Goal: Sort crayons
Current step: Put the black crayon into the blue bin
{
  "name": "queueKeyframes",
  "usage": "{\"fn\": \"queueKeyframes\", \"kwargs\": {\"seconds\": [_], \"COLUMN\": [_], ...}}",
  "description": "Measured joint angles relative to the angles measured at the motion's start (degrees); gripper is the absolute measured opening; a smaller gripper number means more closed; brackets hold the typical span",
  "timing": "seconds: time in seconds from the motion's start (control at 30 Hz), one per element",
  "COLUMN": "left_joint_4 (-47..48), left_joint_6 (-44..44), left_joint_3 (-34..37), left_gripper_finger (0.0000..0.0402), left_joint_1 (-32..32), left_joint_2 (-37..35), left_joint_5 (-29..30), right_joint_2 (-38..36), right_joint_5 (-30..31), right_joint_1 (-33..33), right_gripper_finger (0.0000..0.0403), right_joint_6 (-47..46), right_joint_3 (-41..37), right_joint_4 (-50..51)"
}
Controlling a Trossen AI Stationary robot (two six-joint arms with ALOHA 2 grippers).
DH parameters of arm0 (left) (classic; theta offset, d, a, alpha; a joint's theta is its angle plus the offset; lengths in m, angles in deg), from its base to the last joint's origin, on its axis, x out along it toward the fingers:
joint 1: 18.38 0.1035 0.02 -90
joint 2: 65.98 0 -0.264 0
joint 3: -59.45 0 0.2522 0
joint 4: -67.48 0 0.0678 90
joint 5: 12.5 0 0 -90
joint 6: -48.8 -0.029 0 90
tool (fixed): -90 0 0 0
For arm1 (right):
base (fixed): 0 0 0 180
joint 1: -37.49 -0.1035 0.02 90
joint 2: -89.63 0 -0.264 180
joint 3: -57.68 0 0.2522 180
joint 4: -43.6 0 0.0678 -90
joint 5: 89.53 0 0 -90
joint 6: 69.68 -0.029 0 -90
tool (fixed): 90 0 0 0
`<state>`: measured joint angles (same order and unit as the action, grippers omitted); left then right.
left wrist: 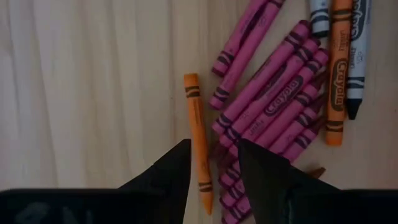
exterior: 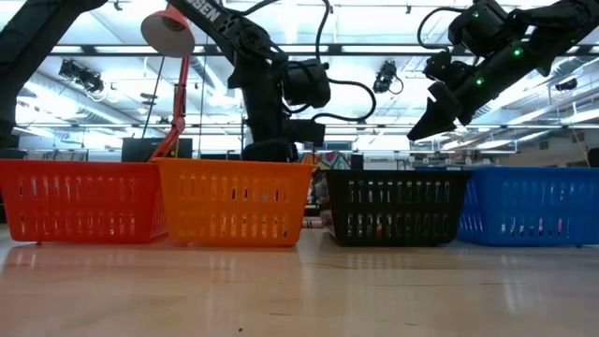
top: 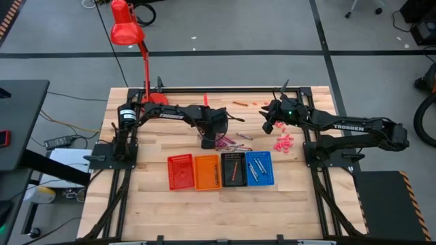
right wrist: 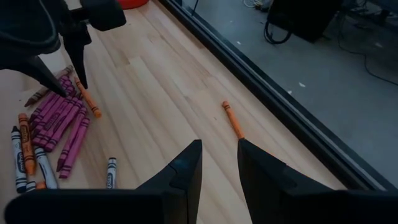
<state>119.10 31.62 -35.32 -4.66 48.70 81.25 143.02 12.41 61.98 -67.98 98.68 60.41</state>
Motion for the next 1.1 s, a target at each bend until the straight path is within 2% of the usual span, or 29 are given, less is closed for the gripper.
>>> {"fn": "queueKeyframes", "kwargs": {"seconds": [0.3, 0.47, 0.57, 0.83, 1.1], "left_joint_4": [1.8, 0.0, -5.9, -22.6, -31.6], "left_joint_6": [0.0, 0.0, 0.0, 0.7, 5.7], "left_joint_3": [0.0, 2.7, 7.3, 21.3, 31.5], "left_gripper_finger": [0.0144, 0.0144, 0.0143, 0.0143, 0.0143], "left_joint_1": [0.7, 0.8, 0.7, 1.1, 2.5], "left_joint_2": [-1.7, -3.1, -4.7, -15.2, -24.4], "left_joint_5": [0.0, 0.0, 0.2, 2.7, 3.2], "right_joint_2": [0.0, 1.6, 4.0, 15.7, 27.9], "right_joint_5": [-0.9, -11.3, -14.4, -10.5, -7.1], "right_joint_1": [0.0, -0.3, -1.2, -4.2, -2.7], "right_gripper_finger": [0.0106, 0.0107, 0.0107, 0.0107, 0.0107], "right_joint_6": [0.0, -0.3, -0.5, -0.6, -0.7], "right_joint_3": [0.0, 0.0, 0.0, 0.7, 8.7], "right_joint_4": [0.6, 0.3, -1.0, -9.1, -7.1]}}
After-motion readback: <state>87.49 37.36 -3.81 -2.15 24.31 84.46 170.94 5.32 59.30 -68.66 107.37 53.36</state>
